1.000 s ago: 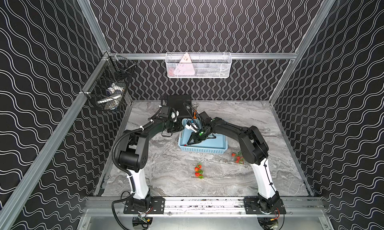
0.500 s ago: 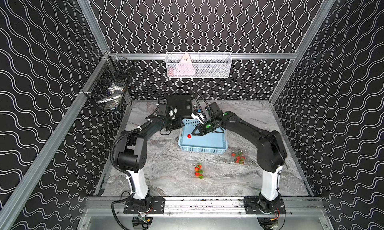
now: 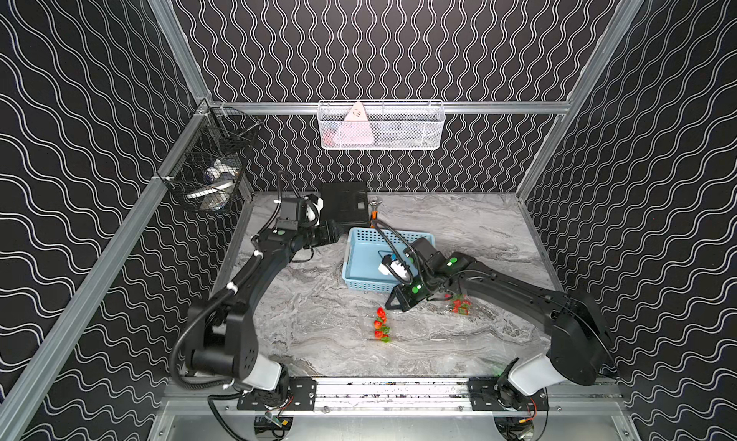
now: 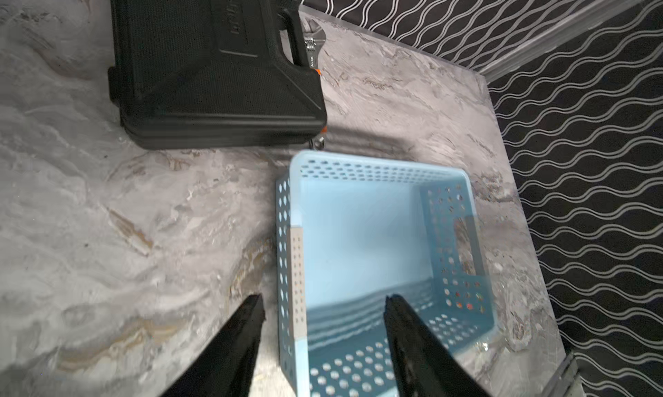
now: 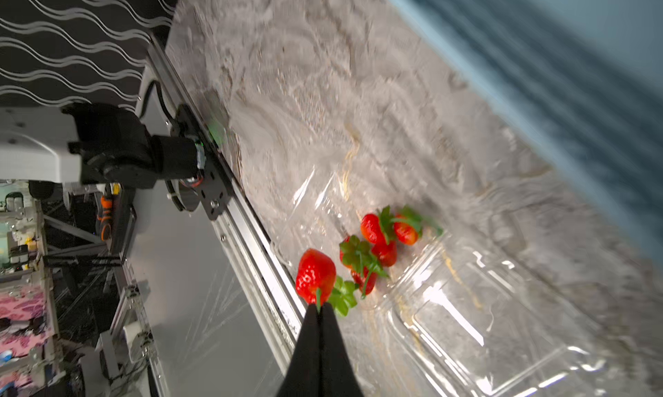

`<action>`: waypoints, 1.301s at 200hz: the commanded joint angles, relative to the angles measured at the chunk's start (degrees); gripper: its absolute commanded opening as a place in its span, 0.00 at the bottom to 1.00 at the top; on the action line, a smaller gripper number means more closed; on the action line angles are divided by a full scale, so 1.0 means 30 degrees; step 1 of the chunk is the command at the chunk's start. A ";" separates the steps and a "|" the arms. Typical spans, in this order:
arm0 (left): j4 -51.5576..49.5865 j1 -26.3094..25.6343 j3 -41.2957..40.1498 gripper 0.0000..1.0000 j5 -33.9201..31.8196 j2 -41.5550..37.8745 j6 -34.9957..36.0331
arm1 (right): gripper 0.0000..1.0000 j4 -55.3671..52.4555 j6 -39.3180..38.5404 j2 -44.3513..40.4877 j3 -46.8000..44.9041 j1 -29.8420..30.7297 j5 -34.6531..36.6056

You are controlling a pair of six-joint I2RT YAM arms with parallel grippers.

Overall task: Pack strawberries into containers
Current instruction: Place the strawberry in the packing box, then close the packing box at the center of the board.

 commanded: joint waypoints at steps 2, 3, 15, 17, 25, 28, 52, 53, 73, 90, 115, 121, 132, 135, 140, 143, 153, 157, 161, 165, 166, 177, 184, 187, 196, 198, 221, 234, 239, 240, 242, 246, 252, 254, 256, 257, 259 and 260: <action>-0.1895 -0.0220 -0.1972 0.57 -0.0208 -0.2778 0.0378 | 0.00 0.1823 0.1101 0.0460 -0.0382 0.0723 0.0459; -0.1981 -0.0245 -0.2061 0.57 -0.0220 -0.2932 0.0378 | 0.00 0.1865 0.1122 0.0497 -0.0401 0.0752 0.0463; -0.2618 -0.0359 -0.3182 0.56 -0.0320 -0.4778 0.0180 | 0.00 0.2383 0.1302 0.0848 -0.0617 0.1033 0.0540; -0.2703 -0.0394 -0.3330 0.56 -0.0284 -0.4981 0.0086 | 0.00 0.2422 0.1315 0.0928 -0.0638 0.1079 0.0588; -0.3042 -0.0472 -0.3907 0.55 -0.0107 -0.6029 -0.0155 | 0.00 0.2609 0.1348 0.1164 -0.0763 0.1204 0.0740; -0.3186 -0.0613 -0.4083 0.55 -0.0129 -0.6347 -0.0231 | 0.00 0.2698 0.1348 0.1250 -0.0833 0.1260 0.0784; -0.3840 -0.1686 -0.5257 0.54 -0.0676 -0.8232 -0.1104 | 0.00 0.2934 0.1399 0.2043 -0.0701 0.1594 0.1568; -0.3847 -0.1725 -0.5285 0.54 -0.0689 -0.8296 -0.1154 | 0.00 0.2933 0.1403 0.2080 -0.0678 0.1613 0.1589; -0.3688 -0.2006 -0.6208 0.54 -0.0897 -0.9523 -0.2043 | 0.00 0.3065 0.1407 0.2572 -0.0313 0.1723 0.2090; -0.3828 -0.2080 -0.6620 0.54 -0.0958 -1.0288 -0.2343 | 0.01 0.2495 0.1299 0.3023 0.0335 0.1849 0.2507; -0.4002 -0.2108 -0.6894 0.54 -0.0940 -1.0912 -0.2492 | 0.26 0.1455 0.0975 0.2707 0.1150 0.2100 0.3448; -0.3959 -0.2123 -0.6971 0.54 -0.0882 -1.0990 -0.2545 | 0.31 0.1314 0.0982 0.2477 0.1248 0.2129 0.3631; -0.3864 -0.2180 -0.7084 0.53 -0.0739 -1.1010 -0.2607 | 0.38 0.1214 0.1132 0.1962 0.1170 0.2130 0.4160; -0.3801 -0.2215 -0.7121 0.53 -0.0713 -1.1023 -0.2632 | 0.40 0.1184 0.1197 0.1844 0.1140 0.2130 0.4258; -0.3685 -0.2300 -0.7208 0.53 -0.0648 -1.1025 -0.2708 | 0.42 0.1175 0.1269 0.1531 0.1036 0.2130 0.4465; -0.3592 -0.2358 -0.7228 0.53 -0.0621 -1.1025 -0.2747 | 0.43 0.1197 0.1331 0.1355 0.0955 0.2130 0.4567; -0.3398 -0.2710 -0.7252 0.53 -0.0668 -1.0986 -0.2841 | 0.46 0.1190 0.1594 0.0769 0.0898 0.2130 0.4977; -0.3339 -0.2894 -0.7260 0.53 -0.0721 -1.0977 -0.2887 | 0.47 0.1086 0.1700 0.0492 0.0898 0.2130 0.5188; -0.3253 -0.3131 -0.7290 0.53 -0.0845 -1.0962 -0.2943 | 0.48 0.0972 0.1767 0.0221 0.0898 0.2115 0.5390; -0.3173 -0.3393 -0.7312 0.53 -0.0983 -1.0963 -0.2961 | 0.49 0.0831 0.1861 -0.0089 0.0502 0.2129 0.5677; -0.3162 -0.3457 -0.7324 0.53 -0.1018 -1.0950 -0.2991 | 0.49 0.0798 0.1883 -0.0173 0.0422 0.2129 0.5738; -0.2872 -0.4186 -0.7479 0.53 -0.1483 -1.0922 -0.3172 | 0.51 0.0263 0.2258 -0.1105 0.0254 0.2101 0.6703; -0.2612 -0.4714 -0.7667 0.53 -0.1793 -1.0858 -0.3343 | 0.51 -0.0221 0.2438 -0.1747 0.0169 0.2078 0.7446; -0.2502 -0.4978 -0.7761 0.53 -0.1900 -1.0828 -0.3409 | 0.52 -0.0406 0.2499 -0.2032 0.0151 0.2050 0.7745; -0.2085 -0.5694 -0.7998 0.53 -0.2265 -1.0614 -0.3623 | 0.52 -0.0930 0.2726 -0.2906 -0.0003 0.1894 0.8517; -0.1991 -0.5881 -0.8021 0.53 -0.2345 -1.0556 -0.3670 | 0.52 -0.1036 0.2798 -0.3072 -0.0060 0.1836 0.8640; -0.1386 -0.7803 -0.8113 0.53 -0.3548 -0.9790 -0.3900 | 0.53 -0.1430 0.3625 -0.5464 -0.1245 0.0543 0.9070; -0.1205 -0.8668 -0.7888 0.52 -0.4102 -0.9259 -0.3871 | 0.53 -0.1477 0.4130 -0.6521 -0.2227 -0.0539 0.8827; -0.1154 -0.8985 -0.7774 0.52 -0.4345 -0.9074 -0.3843 | 0.53 -0.1490 0.4305 -0.6873 -0.2630 -0.0950 0.8684; -0.1142 -0.9051 -0.7745 0.52 -0.4384 -0.9024 -0.3827 | 0.53 -0.1491 0.4335 -0.6949 -0.2712 -0.1036 0.8663; -0.1140 -0.9174 -0.7723 0.52 -0.4464 -0.8950 -0.3816 | 0.53 -0.1476 0.4409 -0.7057 -0.2883 -0.1211 0.8588; -0.1116 -0.9412 -0.7652 0.52 -0.4608 -0.8804 -0.3798 | 0.53 -0.1440 0.4541 -0.7284 -0.3208 -0.1512 0.8484; -0.1074 -0.9736 -0.7560 0.52 -0.4816 -0.8590 -0.3757 | 0.53 -0.1403 0.4796 -0.7542 -0.3674 -0.1989 0.8326; -0.1050 -0.9851 -0.7567 0.52 -0.4887 -0.8527 -0.3754 | 0.53 -0.1359 0.4883 -0.7630 -0.3834 -0.2130 0.8262; -0.1022 -0.9967 -0.7525 0.52 -0.4963 -0.8438 -0.3754 | 0.53 -0.1311 0.4964 -0.7696 -0.3955 -0.2246 0.8180; -0.1018 -1.0011 -0.7518 0.52 -0.4986 -0.8398 -0.3753 | 0.53 -0.1284 0.5002 -0.7726 -0.4048 -0.2314 0.8118; -0.1014 -1.0117 -0.7520 0.52 -0.5046 -0.8332 -0.3724 | 0.53 -0.1227 0.5074 -0.7786 -0.4213 -0.2438 0.8042; -0.1013 -1.0159 -0.7501 0.52 -0.5100 -0.8302 -0.3724 | 0.53 -0.1183 0.5115 -0.7815 -0.4294 -0.2498 0.7990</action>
